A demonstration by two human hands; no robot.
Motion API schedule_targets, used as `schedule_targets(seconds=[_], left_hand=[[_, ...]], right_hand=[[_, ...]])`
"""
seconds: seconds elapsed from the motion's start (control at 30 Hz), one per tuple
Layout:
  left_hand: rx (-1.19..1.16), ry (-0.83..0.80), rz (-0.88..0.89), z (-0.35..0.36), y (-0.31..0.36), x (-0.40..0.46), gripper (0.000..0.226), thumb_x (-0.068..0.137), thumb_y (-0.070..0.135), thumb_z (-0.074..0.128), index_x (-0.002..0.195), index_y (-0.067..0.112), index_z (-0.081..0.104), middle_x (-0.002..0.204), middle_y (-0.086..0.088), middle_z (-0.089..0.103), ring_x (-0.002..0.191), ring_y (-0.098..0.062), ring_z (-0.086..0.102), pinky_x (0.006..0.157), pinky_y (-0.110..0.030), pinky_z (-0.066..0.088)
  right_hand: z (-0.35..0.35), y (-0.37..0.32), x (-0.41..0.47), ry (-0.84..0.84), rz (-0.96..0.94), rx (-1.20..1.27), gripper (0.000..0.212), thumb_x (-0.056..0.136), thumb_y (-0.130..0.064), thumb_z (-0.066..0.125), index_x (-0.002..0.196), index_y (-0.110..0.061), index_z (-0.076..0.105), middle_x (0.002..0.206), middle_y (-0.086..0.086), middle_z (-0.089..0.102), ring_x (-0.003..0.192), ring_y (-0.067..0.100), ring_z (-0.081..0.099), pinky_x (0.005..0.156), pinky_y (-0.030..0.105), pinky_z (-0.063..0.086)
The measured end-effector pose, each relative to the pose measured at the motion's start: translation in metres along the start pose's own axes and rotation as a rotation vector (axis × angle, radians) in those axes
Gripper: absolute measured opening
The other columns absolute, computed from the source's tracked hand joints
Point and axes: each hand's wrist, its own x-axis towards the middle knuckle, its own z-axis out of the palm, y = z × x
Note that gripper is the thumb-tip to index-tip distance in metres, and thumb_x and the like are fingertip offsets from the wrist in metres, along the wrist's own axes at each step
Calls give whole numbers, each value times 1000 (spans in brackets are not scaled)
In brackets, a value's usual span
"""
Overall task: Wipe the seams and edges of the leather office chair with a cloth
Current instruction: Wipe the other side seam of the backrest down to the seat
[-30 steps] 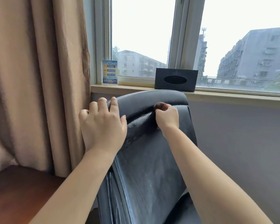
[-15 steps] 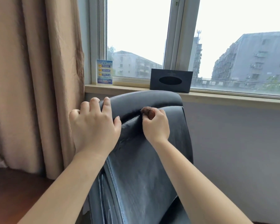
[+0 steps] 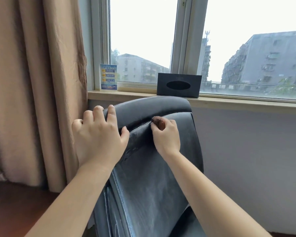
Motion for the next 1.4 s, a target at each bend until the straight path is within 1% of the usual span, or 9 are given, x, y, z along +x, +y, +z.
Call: schedule_targets(seconds=[0.23,0.4,0.5,0.63,0.7,0.83,1.0,1.17,1.4], left_hand=[[-3,-3,12,-1,0,-1,58,77,40,65,123,3,63,104,-22,63,85,-40,57,68,-42,37],[14,-14,20,2,-1,0,56,81,41,64,123,4,62,107,-22,63,85,-38,57,68,-41,37],[25,-30,17,3,0,1,58,79,42,66,123,5,63,108,-20,63,86,-37,57,69,-40,37],[21,-21,8,4,0,2,55,82,42,58,123,6,63,108,-19,64,87,-36,58,69,-40,37],[14,-32,4,4,0,1,56,80,41,60,122,5,63,109,-19,64,88,-37,58,70,-41,38],[-16,-25,-4,2,1,1,52,83,36,53,122,4,63,109,-20,64,89,-38,59,71,-42,39],[-136,15,-1,-8,0,1,46,78,19,49,115,0,67,107,-22,67,87,-41,62,68,-44,44],[-165,71,12,-12,-5,-2,41,78,11,49,112,-2,68,106,-19,69,82,-40,63,64,-41,43],[-166,62,52,-7,-11,-1,42,76,7,50,113,-1,68,107,-18,69,82,-39,63,63,-40,46]], right_hand=[[1,10,-20,41,-96,16,20,92,-30,54,107,-37,64,107,-16,51,93,7,54,77,28,47],[-4,7,30,87,40,-109,27,92,-28,48,113,-34,63,117,-4,51,105,20,54,82,32,46],[-11,2,52,45,71,-227,32,90,-23,47,117,-30,62,121,0,50,109,24,52,77,30,41],[-11,-7,54,-37,91,-204,40,81,-18,46,111,-33,66,113,-1,59,96,25,59,76,30,49],[-10,-11,44,-62,55,-189,39,79,-18,46,109,-32,67,108,-6,60,89,22,60,76,32,52],[-5,-25,8,-123,-103,-182,33,86,-19,48,111,-31,66,106,-13,50,90,14,52,70,27,41],[-4,-33,-30,-189,-217,-72,24,89,-21,53,105,-31,68,107,-15,53,95,10,54,77,30,49],[-5,-37,-48,-244,-337,-16,21,87,-21,57,100,-31,70,101,-16,55,89,9,56,75,29,49],[-13,-26,3,-144,-116,-158,25,89,-27,51,106,-37,66,110,-11,50,98,16,54,75,28,42]])
